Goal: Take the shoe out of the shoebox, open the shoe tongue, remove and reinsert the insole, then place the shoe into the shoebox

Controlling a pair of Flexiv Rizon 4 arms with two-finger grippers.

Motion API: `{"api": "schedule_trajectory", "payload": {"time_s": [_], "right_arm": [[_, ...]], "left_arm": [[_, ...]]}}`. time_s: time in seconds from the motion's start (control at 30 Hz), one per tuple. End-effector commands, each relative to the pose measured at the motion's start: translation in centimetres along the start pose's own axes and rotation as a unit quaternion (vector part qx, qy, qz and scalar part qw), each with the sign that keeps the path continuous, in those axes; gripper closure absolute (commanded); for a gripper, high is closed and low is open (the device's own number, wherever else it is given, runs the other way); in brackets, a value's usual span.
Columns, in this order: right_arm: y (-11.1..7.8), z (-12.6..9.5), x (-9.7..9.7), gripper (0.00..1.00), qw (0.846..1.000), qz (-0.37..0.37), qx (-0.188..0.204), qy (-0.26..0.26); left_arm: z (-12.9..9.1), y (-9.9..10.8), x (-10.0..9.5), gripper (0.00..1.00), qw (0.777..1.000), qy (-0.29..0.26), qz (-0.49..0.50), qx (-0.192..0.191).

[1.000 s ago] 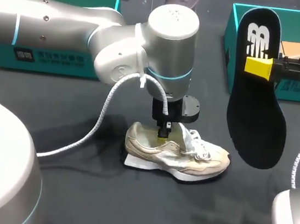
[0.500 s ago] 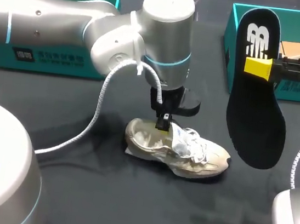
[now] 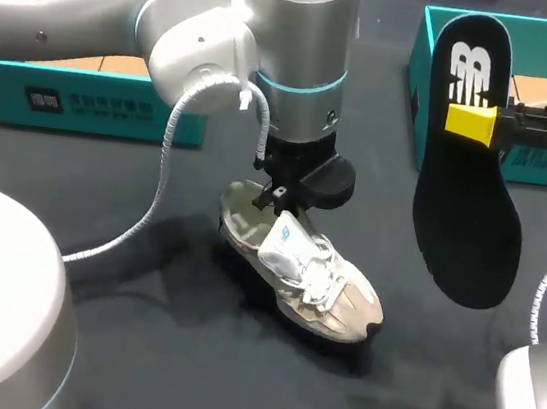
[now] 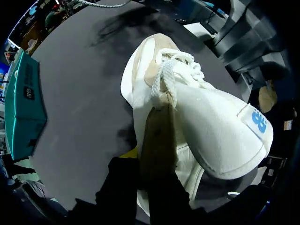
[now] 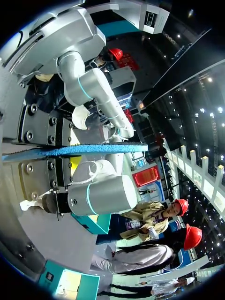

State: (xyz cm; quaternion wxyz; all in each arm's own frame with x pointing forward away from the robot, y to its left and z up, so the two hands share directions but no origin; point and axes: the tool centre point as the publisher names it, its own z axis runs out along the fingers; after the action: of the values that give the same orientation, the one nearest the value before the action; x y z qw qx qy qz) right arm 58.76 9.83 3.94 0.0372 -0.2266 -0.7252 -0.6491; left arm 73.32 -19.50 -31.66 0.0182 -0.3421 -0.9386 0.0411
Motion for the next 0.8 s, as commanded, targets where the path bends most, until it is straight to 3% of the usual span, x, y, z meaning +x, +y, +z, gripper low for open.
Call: {"api": "schedule_trajectory", "payload": {"time_s": [0.03, 0.4, 0.53, 0.6, 0.8], "right_arm": [[0.2, 0.5, 0.4, 1.0, 1.0, 0.0, 0.0, -0.003], [0.2, 0.5, 0.4, 1.0, 1.0, 0.0, 0.0, -0.003], [0.2, 0.5, 0.4, 1.0, 1.0, 0.0, 0.0, -0.003], [0.2, 0.5, 0.4, 1.0, 1.0, 0.0, 0.0, -0.003], [0.2, 0.5, 0.4, 1.0, 1.0, 0.0, 0.0, -0.003]], "left_arm": [[-1.0, 0.1, 1.0, 1.0, 0.998, -0.02, 0.054, -0.014], [-1.0, 0.1, 1.0, 1.0, 0.998, -0.02, 0.054, -0.014], [-1.4, 0.1, 1.1, 1.0, 0.992, -0.037, 0.121, -0.021], [-1.5, 0.2, 1.1, 1.0, 0.985, -0.037, 0.169, -0.002], [-2.2, 0.1, 0.6, 1.0, 0.973, -0.028, 0.227, 0.005]]}}
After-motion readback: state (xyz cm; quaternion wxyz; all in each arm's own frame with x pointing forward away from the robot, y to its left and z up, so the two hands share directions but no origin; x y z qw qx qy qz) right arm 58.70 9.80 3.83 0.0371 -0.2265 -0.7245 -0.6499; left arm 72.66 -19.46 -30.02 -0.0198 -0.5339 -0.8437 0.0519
